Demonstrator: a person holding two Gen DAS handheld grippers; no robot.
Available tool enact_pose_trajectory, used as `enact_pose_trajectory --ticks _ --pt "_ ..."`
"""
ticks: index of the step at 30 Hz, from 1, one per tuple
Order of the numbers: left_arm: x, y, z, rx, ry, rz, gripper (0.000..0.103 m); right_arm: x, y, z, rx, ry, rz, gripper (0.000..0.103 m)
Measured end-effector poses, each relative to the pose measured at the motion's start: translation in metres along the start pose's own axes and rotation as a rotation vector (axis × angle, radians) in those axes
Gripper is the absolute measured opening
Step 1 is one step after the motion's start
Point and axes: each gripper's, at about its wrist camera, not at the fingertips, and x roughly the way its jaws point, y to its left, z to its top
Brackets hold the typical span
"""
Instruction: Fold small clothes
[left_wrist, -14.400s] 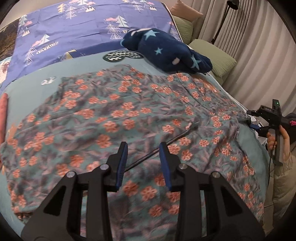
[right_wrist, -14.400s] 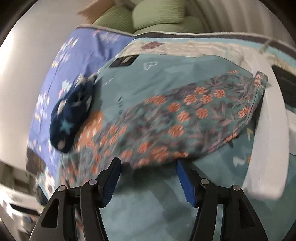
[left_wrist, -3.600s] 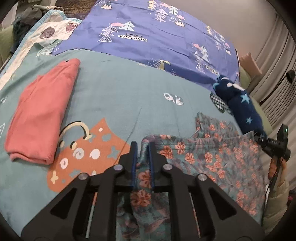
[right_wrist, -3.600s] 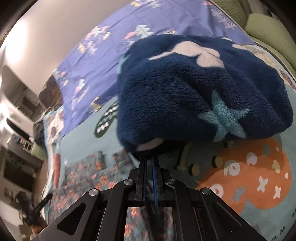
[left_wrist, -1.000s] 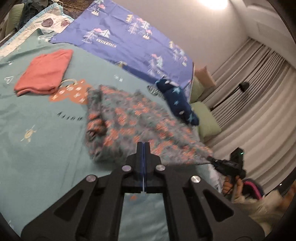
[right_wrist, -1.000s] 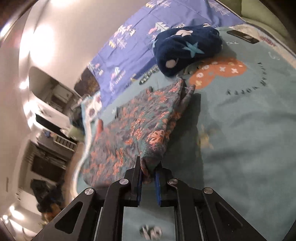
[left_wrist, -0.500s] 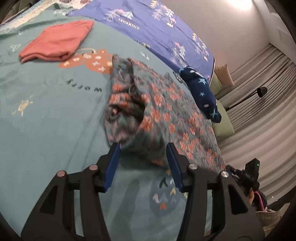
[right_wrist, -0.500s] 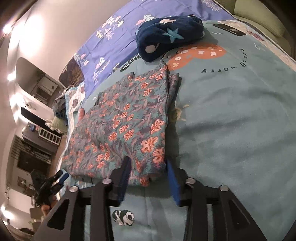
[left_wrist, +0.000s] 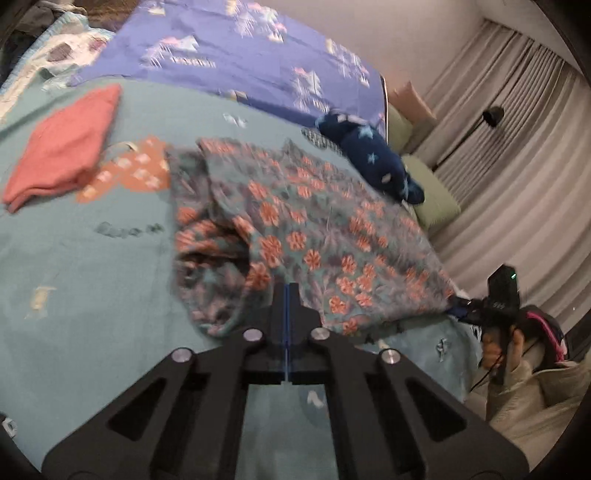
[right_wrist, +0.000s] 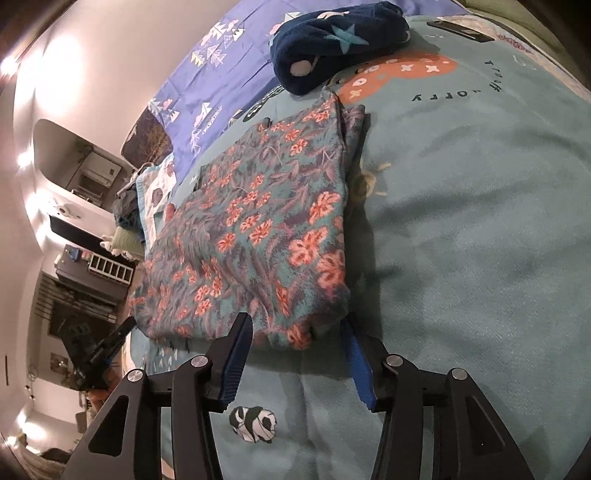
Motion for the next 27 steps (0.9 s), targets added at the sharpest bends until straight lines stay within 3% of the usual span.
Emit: enact_pose_trajectory --ticks 2,4,6,8,9,12,13,14,15,17,19,22,27 --pt "-0.028 0.001 -0.004 0.041 -0.027 0.05 0.0 -0.004 -0.001 -0.001 -0.009 -0.008 -0.022 0.05" --pt "-0.04 0.004 -0.01 0.063 -0.03 0.054 0.001 -0.005 -0.003 0.0 -0.007 -0.012 -0.027 0.05" --pt "-0.037 0.006 -0.014 0.078 -0.033 0.057 0.009 -0.005 -0.007 0.001 0.008 -0.014 -0.017 0.05" --pt "-0.02 0.006 -0.014 0.111 -0.006 0.063 0.062 -0.005 -0.007 0.002 0.02 -0.019 -0.016 0.05" --pt "-0.011 0.004 -0.015 0.138 -0.003 0.078 0.067 -0.005 -0.006 0.002 0.019 -0.019 -0.017 0.05" --pt "0.025 -0.001 -0.012 0.217 0.05 0.082 0.067 -0.007 -0.001 -0.003 -0.008 -0.009 -0.02 0.051" --pt "0.036 0.002 -0.01 0.212 0.073 0.06 0.056 -0.007 0.001 -0.005 -0.018 -0.007 -0.024 0.051" --pt "0.045 0.004 -0.008 0.197 0.095 0.03 0.014 -0.008 0.003 -0.006 -0.025 -0.006 -0.032 0.051" --pt "0.052 0.009 -0.005 0.165 0.128 -0.003 0.008 -0.009 0.004 -0.007 -0.028 -0.008 -0.04 0.052" --pt "0.042 0.012 -0.002 0.11 0.095 -0.031 0.006 -0.01 0.001 -0.008 -0.014 -0.013 -0.048 0.052" --pt "0.013 0.003 -0.003 0.141 0.029 -0.062 0.006 -0.012 -0.001 -0.008 -0.003 -0.017 -0.048 0.053" --pt "-0.021 -0.004 -0.013 0.164 0.02 -0.08 0.005 -0.014 -0.004 -0.007 -0.009 -0.02 -0.063 0.053" --pt "-0.011 0.015 -0.044 0.146 0.146 0.082 0.006 -0.013 -0.01 -0.007 0.002 -0.024 -0.039 0.054"
